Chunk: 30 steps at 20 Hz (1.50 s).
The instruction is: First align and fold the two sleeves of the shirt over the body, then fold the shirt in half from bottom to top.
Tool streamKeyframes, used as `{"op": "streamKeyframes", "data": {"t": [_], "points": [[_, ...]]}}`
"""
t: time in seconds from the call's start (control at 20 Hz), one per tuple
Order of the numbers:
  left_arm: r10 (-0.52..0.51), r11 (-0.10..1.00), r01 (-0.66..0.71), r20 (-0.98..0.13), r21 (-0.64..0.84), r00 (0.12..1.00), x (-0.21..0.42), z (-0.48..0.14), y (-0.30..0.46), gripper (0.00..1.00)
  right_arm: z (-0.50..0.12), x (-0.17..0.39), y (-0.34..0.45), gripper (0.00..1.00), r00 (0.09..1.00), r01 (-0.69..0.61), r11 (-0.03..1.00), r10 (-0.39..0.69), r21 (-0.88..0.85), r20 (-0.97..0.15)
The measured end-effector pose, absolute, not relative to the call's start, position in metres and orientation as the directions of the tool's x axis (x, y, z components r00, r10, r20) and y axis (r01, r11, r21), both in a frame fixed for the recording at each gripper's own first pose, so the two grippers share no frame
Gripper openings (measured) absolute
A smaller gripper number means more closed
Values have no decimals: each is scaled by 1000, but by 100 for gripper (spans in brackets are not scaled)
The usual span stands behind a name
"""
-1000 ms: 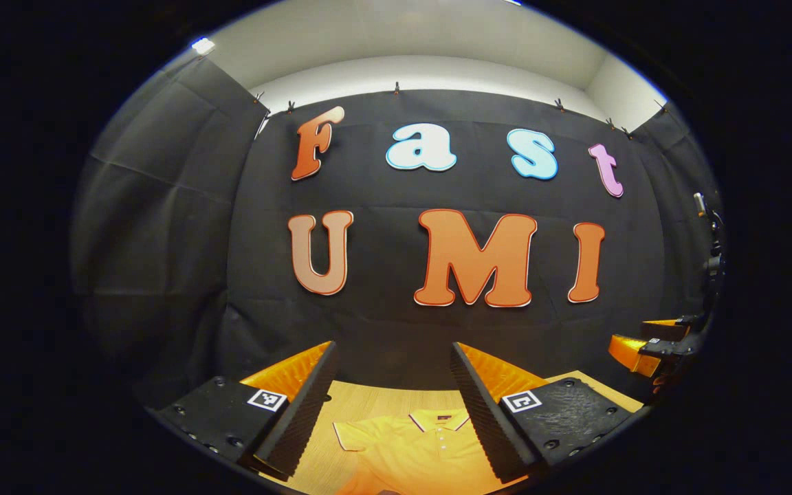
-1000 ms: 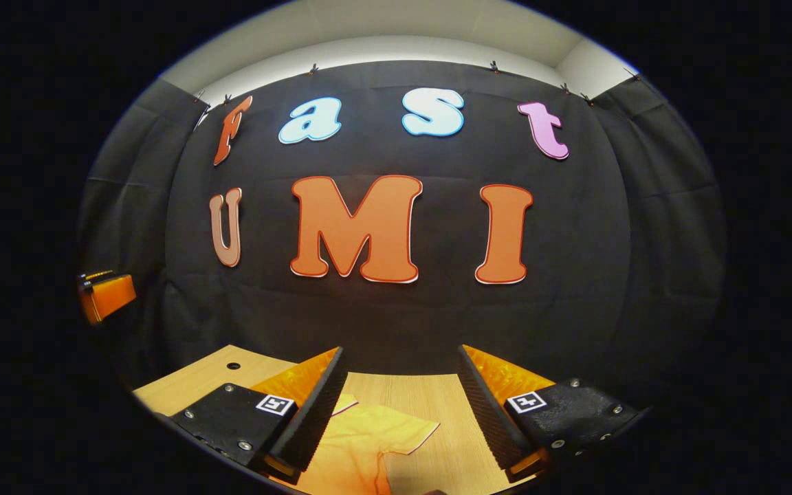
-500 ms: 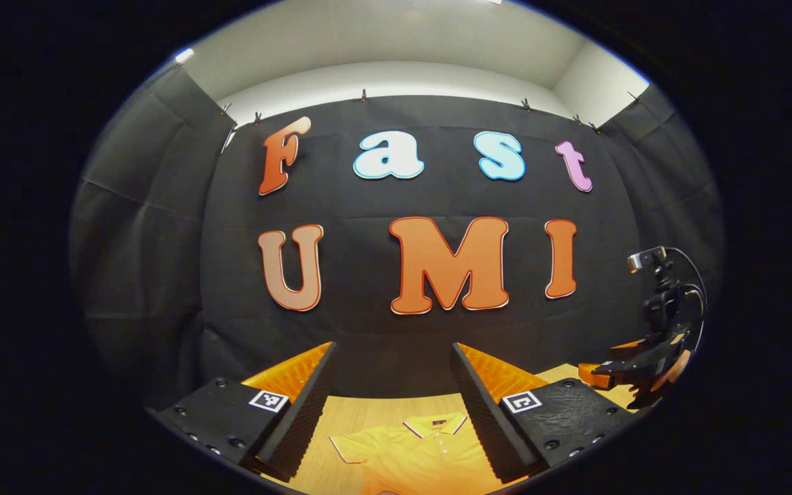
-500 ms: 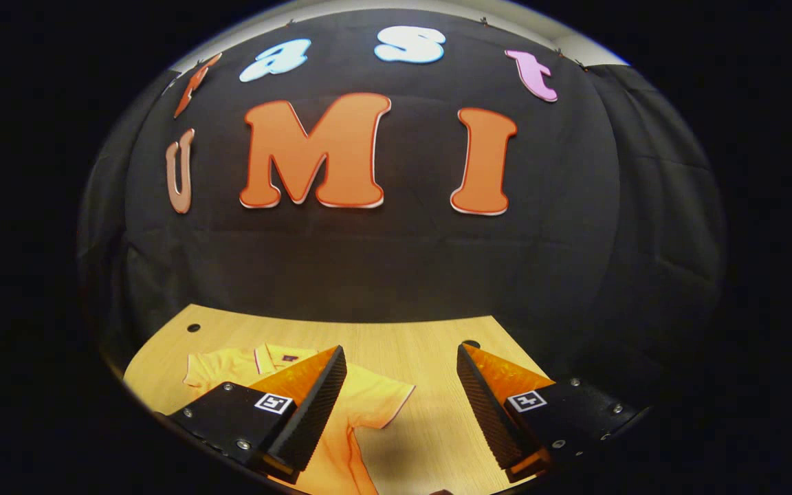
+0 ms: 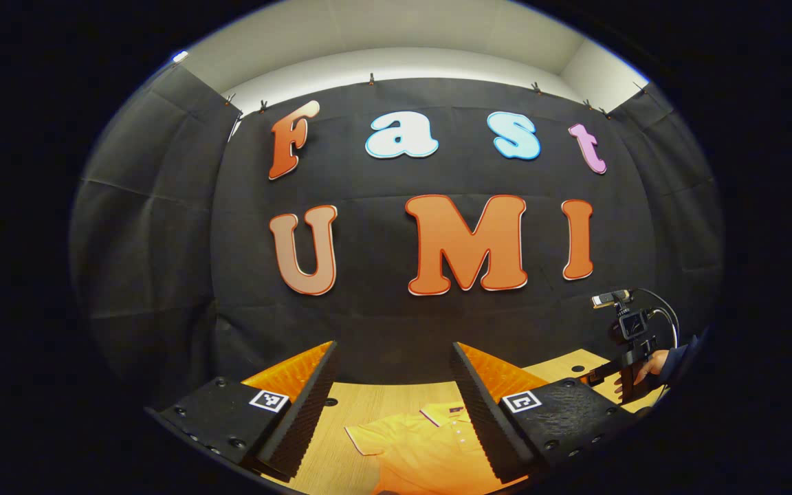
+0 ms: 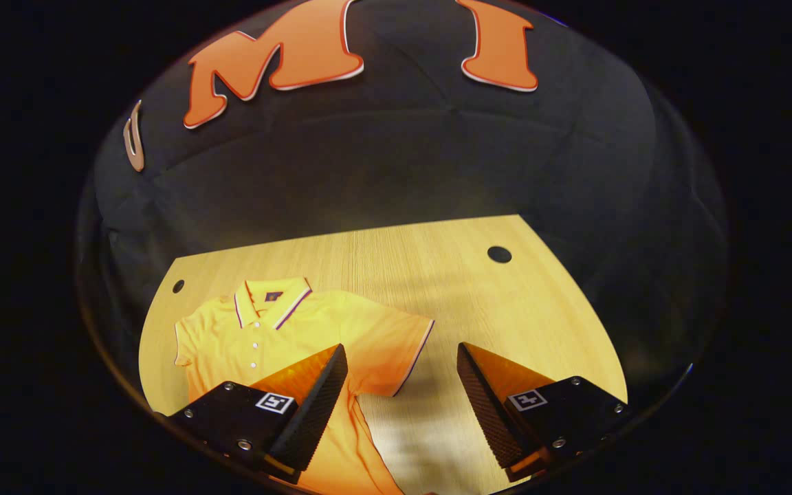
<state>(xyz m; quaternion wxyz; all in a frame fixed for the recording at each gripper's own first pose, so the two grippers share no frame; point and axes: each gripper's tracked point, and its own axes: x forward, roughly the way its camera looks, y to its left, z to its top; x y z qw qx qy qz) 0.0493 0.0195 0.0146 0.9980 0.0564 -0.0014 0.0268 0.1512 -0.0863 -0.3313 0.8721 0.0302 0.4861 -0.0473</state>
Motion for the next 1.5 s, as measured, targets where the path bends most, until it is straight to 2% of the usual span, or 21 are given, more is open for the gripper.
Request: {"op": "streamKeyframes", "data": {"t": [0.15, 0.4, 0.75, 0.9, 0.95, 1.15, 1.2, 1.3, 1.35, 1.4, 1.45, 1.5], "points": [[103, 990, -99, -33, 98, 994, 51, 4, 28, 96, -370, 155, -81, 91, 406, 167, 984, -6, 67, -914], [173, 980, -162, -90, 111, 981, 49, -14, 38, 97, -418, 161, -90, 87, 259, 206, 978, -16, 39, -966], [206, 973, -186, -144, 141, 968, 46, -28, 40, 97, -472, 161, -96, 79, 83, 237, 971, 3, 23, -997], [218, 970, -195, -156, 147, 963, 45, -31, 42, 97, -485, 162, -94, 64, 34, 262, 965, 12, 21, -999], [222, 969, -199, -159, 148, 962, 44, -32, 42, 97, -484, 167, -94, 60, 42, 268, 963, 21, 31, -999], [228, 969, -205, -177, 137, 958, 46, -37, 40, 97, -488, 164, -98, 44, 1, 221, 974, -54, -52, -999], [225, 970, -203, -180, 135, 957, 46, -37, 39, 97, -488, 164, -98, 36, 0, 203, 977, -67, -65, -998], [214, 973, -192, -181, 132, 960, 46, -37, 38, 97, -487, 164, -96, 29, -3, 208, 976, -65, -64, -998], [206, 974, -185, -180, 131, 962, 46, -38, 36, 97, -487, 166, -93, 16, -3, 220, 974, -52, -51, -999], [206, 974, -184, -179, 134, 962, 44, -39, 37, 97, -484, 162, -84, 16, -21, 227, 974, -1, -5, -1000], [210, 973, -186, -179, 139, 961, 43, -38, 39, 98, -484, 166, -80, 16, 11, 256, 966, 24, 26, -1000], [216, 971, -192, -180, 145, 960, 40, -41, 42, 98, -485, 174, -83, 10, 48, 270, 963, 4, 17, -999]]}}
